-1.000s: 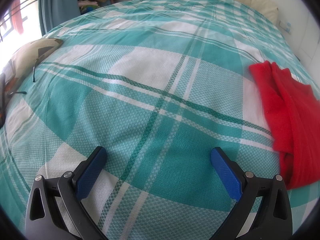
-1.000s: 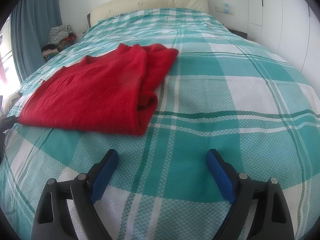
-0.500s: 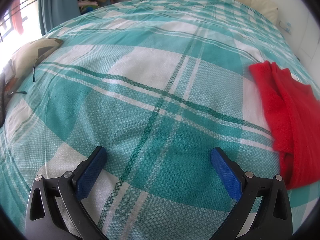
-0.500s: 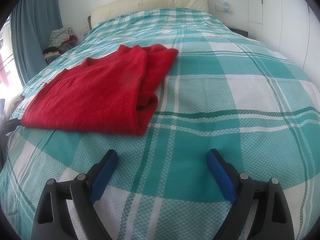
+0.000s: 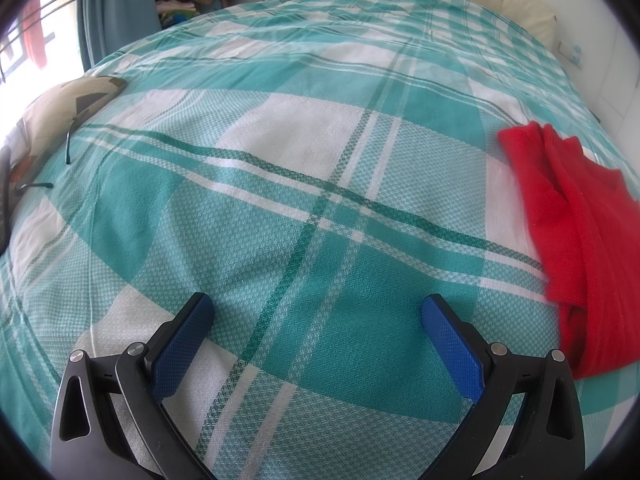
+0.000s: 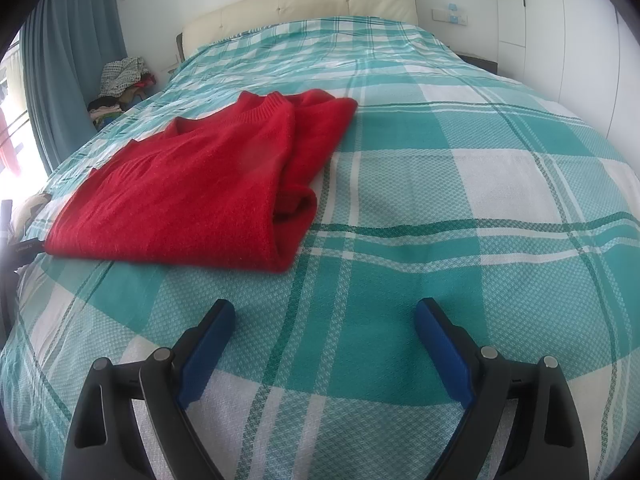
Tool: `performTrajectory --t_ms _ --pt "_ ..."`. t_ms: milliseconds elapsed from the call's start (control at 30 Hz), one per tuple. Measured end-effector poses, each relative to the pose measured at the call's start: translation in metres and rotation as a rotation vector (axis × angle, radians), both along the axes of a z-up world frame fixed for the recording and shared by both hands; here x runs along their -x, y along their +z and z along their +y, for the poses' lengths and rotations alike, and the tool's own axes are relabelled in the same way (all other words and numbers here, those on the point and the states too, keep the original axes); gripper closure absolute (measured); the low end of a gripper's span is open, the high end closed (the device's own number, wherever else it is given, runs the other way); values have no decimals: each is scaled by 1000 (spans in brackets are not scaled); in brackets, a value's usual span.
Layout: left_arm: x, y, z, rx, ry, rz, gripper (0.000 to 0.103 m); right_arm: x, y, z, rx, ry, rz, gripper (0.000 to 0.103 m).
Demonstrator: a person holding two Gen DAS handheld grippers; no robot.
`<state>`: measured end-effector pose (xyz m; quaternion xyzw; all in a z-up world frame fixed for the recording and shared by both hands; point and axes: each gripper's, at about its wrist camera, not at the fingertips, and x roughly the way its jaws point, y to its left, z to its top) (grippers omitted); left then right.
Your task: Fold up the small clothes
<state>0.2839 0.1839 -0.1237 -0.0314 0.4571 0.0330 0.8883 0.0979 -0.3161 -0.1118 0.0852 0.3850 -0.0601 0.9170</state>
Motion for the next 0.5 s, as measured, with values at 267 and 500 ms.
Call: performTrajectory --t_ms 267,500 --pt "0 0 0 0 0 0 0 3 1 -2 -24 6 -10 12" --pt "0 0 0 0 0 0 0 3 1 -3 -41 11 -15 11"
